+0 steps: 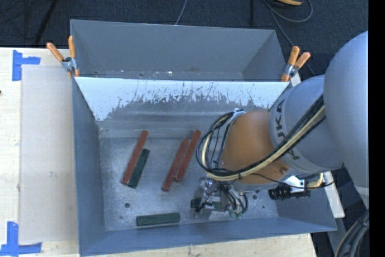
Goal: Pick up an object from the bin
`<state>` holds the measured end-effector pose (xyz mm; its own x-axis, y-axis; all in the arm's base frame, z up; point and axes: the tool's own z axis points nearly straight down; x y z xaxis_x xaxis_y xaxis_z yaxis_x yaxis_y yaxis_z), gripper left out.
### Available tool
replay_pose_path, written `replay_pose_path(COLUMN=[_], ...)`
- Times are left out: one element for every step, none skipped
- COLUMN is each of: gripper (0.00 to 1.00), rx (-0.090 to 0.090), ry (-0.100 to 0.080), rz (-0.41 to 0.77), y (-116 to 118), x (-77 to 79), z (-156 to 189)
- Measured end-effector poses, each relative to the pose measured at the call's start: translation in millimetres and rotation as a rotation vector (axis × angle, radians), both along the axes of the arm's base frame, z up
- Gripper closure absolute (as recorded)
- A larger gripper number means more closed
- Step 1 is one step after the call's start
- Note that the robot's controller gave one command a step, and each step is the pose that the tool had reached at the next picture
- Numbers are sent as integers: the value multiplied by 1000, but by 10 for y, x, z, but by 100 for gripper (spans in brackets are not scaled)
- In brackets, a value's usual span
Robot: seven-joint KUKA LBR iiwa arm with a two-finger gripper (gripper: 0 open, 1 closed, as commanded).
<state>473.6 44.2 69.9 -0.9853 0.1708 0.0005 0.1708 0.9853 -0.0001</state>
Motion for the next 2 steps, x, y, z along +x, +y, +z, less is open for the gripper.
replay_pose_path(gripper=[100,100], rx=[1,1], ry=[-4,-7], rz=[1,3], y=[-3,-3], x=[11,25], z=[515,1269])
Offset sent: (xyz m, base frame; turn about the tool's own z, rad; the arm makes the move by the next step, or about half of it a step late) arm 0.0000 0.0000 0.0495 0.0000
